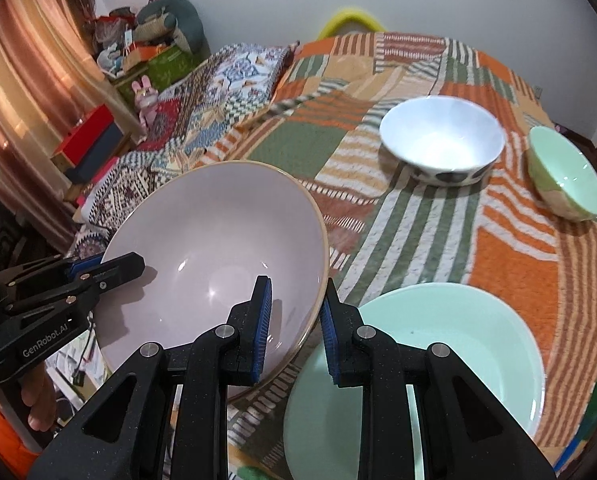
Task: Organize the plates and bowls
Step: 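Lift the pink bowl with both grippers and carry it toward the plate stack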
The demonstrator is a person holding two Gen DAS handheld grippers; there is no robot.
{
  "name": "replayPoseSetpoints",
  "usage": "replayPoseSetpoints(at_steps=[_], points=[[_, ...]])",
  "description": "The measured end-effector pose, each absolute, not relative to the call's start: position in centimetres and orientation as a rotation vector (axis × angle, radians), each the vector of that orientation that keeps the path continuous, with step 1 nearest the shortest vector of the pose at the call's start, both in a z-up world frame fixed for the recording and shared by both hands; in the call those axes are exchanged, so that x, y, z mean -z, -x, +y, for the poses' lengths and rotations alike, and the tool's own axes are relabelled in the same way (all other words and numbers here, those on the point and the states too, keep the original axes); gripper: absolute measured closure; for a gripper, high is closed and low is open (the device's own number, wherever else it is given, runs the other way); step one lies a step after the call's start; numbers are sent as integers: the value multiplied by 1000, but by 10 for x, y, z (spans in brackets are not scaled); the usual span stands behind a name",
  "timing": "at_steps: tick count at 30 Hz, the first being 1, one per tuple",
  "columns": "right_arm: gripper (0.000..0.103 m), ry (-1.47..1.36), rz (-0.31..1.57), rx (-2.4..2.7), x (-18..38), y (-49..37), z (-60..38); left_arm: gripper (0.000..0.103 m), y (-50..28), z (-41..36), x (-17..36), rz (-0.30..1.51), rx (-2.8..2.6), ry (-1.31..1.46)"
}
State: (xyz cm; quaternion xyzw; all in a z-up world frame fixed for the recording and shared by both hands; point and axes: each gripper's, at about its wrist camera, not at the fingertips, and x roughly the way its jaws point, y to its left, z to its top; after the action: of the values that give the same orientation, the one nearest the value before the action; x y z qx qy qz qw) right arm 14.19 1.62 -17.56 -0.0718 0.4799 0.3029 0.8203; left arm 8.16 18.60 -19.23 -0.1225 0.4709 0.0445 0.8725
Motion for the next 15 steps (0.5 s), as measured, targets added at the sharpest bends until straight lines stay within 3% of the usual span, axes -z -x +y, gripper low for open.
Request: replayPoseSetpoints(at_steps=[15], points=[[81,202,1106,-646,207,-150,33,87,-87,200,238,1068,-110,298]])
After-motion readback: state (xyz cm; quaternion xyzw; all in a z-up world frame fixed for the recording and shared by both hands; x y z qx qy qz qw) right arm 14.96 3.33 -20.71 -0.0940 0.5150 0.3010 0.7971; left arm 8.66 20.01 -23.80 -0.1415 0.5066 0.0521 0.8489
